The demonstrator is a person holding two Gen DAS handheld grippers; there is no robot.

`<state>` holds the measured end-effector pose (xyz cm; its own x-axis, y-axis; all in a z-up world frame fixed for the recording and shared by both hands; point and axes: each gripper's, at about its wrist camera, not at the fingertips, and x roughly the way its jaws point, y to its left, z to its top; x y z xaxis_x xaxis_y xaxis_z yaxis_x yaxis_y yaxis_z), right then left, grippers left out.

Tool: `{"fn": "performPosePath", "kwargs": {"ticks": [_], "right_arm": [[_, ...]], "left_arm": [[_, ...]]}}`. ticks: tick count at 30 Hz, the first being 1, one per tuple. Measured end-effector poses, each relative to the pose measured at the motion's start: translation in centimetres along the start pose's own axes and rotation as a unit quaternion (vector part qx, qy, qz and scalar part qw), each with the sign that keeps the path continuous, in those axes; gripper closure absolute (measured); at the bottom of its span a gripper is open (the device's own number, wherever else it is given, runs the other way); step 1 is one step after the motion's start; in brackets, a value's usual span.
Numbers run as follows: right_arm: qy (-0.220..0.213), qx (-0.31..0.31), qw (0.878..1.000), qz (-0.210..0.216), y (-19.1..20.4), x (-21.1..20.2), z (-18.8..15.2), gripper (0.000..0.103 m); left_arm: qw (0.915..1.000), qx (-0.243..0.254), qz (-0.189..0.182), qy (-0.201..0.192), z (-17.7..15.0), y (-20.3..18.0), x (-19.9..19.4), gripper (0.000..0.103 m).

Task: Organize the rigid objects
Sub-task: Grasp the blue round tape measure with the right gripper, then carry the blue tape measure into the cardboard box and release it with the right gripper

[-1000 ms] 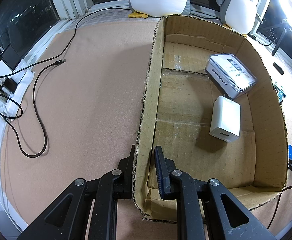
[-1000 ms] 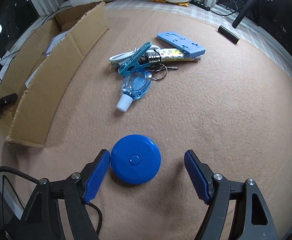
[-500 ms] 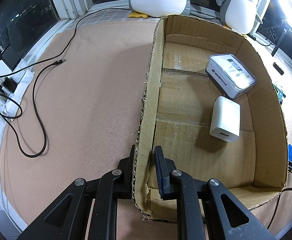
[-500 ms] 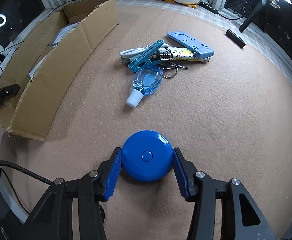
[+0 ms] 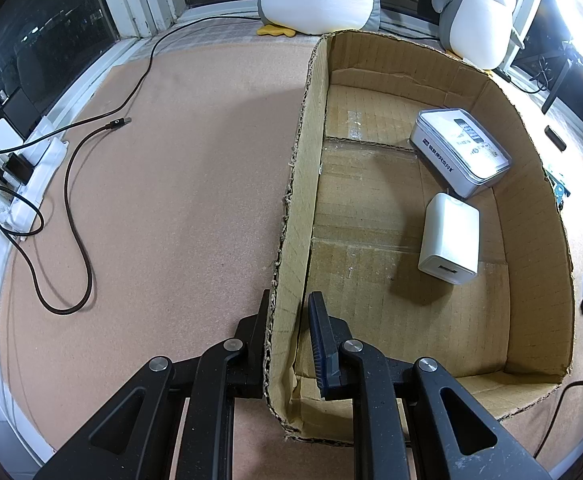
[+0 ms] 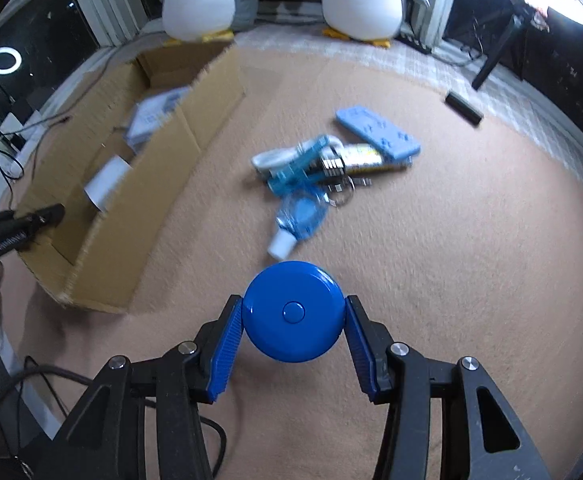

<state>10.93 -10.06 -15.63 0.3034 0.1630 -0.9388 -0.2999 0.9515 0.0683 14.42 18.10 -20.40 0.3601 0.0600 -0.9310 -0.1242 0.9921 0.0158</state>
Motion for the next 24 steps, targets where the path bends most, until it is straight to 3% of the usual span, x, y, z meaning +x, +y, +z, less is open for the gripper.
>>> {"fn": "performPosePath", "kwargs": {"ticks": [9, 19, 24], "right_arm": [[-0.042, -0.057, 0.996, 0.048, 5.5, -3.0, 3.3, 0.057], [-0.034, -0.134, 0.987, 0.077, 12.5, -1.8, 4.5, 0.057], [-0.021, -0.148, 0.986, 0.079, 13.9, -0.6, 4.4, 0.057]], "left_arm": [[1.0, -0.003, -0.001, 0.0, 0.0, 0.0, 0.0, 0.086], [1.0, -0.005, -0.004, 0.0, 0.1, 0.0, 0.0, 0.086], [1.0, -0.006, -0.004, -0.001, 0.0, 0.1, 0.0, 0.086]]}}
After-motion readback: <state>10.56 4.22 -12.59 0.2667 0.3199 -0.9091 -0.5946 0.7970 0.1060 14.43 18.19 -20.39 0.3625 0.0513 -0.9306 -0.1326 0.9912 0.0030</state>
